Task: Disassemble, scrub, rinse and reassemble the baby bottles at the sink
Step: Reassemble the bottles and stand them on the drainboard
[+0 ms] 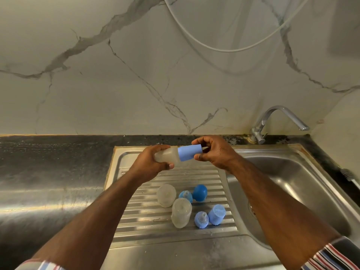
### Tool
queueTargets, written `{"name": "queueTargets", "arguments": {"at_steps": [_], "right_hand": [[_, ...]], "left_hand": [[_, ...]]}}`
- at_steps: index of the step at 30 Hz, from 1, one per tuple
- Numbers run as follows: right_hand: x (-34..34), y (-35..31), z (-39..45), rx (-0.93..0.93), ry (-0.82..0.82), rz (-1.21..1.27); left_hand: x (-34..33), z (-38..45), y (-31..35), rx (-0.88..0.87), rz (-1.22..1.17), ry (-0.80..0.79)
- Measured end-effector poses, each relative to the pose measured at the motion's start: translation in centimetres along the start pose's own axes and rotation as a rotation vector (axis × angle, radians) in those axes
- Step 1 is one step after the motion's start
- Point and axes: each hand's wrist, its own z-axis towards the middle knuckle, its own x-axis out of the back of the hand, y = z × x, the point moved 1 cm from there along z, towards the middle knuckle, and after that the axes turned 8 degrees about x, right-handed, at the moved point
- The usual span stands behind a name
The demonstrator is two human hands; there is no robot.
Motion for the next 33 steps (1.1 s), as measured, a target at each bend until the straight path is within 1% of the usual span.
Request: {"name": "queueTargets", "arguments": {"at_steps": [2, 5, 8, 10, 11, 13, 15, 18, 21, 26, 29, 33], "right_hand": [[-0.2, 0.1, 0.1, -0.01, -0.008, -0.002], [-0.7, 0.0, 0.2, -0.085, 0.015, 0.089], [-0.9, -0.8, 0.5, -0.146, -0.024, 0.064], [-0.7, -1.1, 0.8, -0.199, -0.041, 0.13], [-0.8, -1.1, 0.9, -0.204, -0.043, 0.183], [-1.3, -1.5, 1.2, -0.119, -0.059, 0.208], [-2.6, -1.9, 1.9, -0.027, -0.049, 0.14], [-4.8, -2.7, 3.1, 0.022, -0.005, -0.027], [-7.3, -3.2, 3.8, 0.04, -0.029, -0.105], [-9.0, -2.8, 4.0, -0.054, -0.074, -0.209], [-9.5, -1.8, 3.7, -0.109, -0.108, -0.281], [-10.3, -0.6, 3.1, -0.162, -0.168, -0.297]], "left_hand": [[0.1, 0.2, 0.0, -0.029, 0.063, 0.031], [0.2, 0.4, 0.1, -0.067, 0.093, 0.059], [0.4, 0.5, -0.9, -0.073, 0.098, 0.032], [0.5, 0.2, -1.8, -0.027, 0.034, -0.008], [0.5, 0.0, -2.2, 0.003, -0.018, -0.027], [0.4, -0.3, -2.9, 0.039, -0.063, -0.037], [0.4, -0.3, -3.5, 0.062, -0.009, -0.014], [0.3, 0.0, -4.9, 0.103, 0.107, -0.023], [0.4, -0.3, -5.8, 0.134, 0.107, 0.001], [0.2, -0.2, -7.3, 0.223, 0.042, 0.024], [-0.1, 0.1, -7.7, 0.239, 0.057, 0.024], [-0.1, 0.3, -8.3, 0.226, 0.109, 0.022]]}}
